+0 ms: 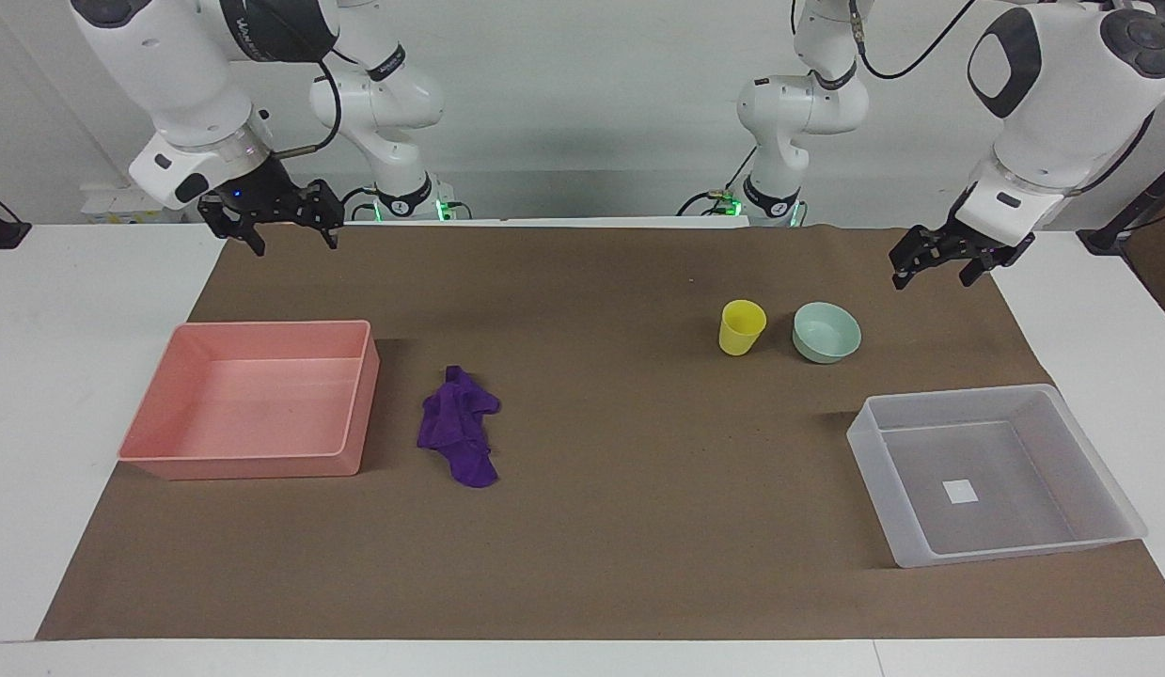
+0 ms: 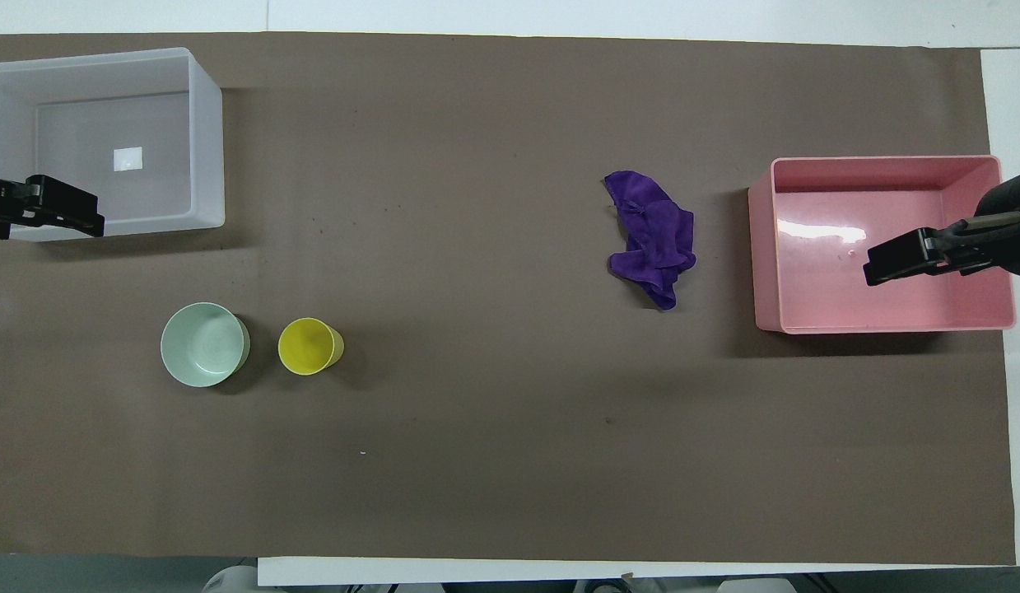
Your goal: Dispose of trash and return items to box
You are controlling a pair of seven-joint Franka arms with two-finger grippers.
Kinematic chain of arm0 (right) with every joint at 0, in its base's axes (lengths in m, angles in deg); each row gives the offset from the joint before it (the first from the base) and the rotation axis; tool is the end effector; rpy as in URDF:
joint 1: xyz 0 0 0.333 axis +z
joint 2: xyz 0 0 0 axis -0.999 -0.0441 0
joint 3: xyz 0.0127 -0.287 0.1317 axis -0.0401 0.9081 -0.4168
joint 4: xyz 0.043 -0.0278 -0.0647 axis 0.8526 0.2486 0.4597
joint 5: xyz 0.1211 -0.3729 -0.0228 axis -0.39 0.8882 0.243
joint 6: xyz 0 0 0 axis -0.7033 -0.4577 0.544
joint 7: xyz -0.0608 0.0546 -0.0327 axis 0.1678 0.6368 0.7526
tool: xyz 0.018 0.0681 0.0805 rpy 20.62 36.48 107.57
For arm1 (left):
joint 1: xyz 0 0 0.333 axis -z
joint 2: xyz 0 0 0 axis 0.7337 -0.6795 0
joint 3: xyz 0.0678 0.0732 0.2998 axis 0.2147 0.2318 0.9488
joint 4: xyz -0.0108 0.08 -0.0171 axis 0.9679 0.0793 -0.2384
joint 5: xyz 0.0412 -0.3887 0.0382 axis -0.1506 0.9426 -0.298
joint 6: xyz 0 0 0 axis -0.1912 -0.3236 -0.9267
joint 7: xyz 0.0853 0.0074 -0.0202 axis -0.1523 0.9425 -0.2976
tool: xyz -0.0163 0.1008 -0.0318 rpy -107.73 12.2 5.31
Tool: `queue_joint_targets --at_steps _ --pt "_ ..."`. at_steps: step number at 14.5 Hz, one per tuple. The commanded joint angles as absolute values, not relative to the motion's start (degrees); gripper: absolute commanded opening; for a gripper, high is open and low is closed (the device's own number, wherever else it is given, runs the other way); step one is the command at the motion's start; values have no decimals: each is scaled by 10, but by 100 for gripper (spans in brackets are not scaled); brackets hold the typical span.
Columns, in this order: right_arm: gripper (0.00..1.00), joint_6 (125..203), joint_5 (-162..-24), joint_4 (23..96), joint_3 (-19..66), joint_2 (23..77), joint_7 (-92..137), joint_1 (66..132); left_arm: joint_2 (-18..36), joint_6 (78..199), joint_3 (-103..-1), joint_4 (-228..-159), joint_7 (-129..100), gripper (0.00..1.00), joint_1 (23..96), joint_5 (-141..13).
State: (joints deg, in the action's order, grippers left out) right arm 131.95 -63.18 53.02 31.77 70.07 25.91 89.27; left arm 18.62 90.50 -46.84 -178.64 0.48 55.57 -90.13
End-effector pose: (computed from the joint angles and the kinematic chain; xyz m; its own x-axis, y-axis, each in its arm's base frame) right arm 0.5172 0.0049 0.6055 0.9888 0.0840 -0.1230 0.0815 -0.9964 -0.0250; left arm 0.5481 -0.0584 0.5927 0.9933 -0.0972 -0.0622 -0.0982 -0.9951 -0.0131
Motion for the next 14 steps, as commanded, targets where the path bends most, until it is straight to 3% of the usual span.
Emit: queue_joint_targets --at_steps 1,5,7,9,11,14 --pt "100 1312 -635 530 315 706 246 887 186 889 -469 -1773 24 100 552 -896" --pt "100 1332 -635 539 315 706 245 891 196 891 -469 -1791 23 100 551 -897" --pt "99 1381 -636 565 312 703 251 897 222 904 -468 -1846 16 100 550 -897" --pt "99 1431 -636 577 311 670 263 930 277 968 -468 -1963 16 100 537 -897" --pt "99 1501 -636 594 310 628 267 949 359 1093 -468 -2134 17 100 527 -898" --pt "99 1660 -636 685 310 599 308 992 369 1129 -469 -2224 17 100 515 -898"
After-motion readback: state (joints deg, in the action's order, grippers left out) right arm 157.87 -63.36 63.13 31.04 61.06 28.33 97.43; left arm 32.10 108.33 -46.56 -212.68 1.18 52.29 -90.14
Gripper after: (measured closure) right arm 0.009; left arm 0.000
